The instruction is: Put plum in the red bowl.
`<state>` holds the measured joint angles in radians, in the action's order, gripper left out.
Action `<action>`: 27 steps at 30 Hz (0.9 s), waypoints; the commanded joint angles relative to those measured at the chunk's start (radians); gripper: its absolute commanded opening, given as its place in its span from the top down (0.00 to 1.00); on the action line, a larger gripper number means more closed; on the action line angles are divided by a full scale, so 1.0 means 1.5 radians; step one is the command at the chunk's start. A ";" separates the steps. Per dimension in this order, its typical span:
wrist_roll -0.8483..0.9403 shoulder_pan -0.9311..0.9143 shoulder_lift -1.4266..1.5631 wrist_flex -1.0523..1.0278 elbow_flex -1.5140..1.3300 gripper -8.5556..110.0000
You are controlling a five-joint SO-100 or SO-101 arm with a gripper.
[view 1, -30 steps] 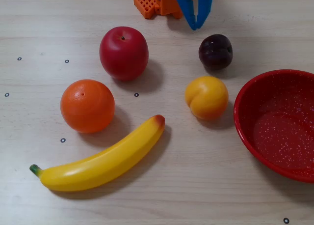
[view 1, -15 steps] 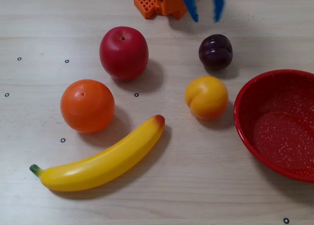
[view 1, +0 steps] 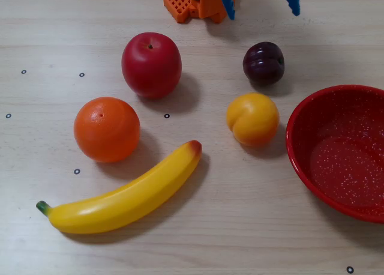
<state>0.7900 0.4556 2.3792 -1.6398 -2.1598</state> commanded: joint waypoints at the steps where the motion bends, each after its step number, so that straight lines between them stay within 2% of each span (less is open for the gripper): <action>1: 0.039 0.004 -0.009 -0.008 0.061 0.55; 10: 0.121 -0.035 -0.122 0.011 0.087 0.54; 27: 0.094 -0.035 -0.311 0.132 0.139 0.54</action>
<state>0.9419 0.4111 1.8991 -1.4619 -2.0264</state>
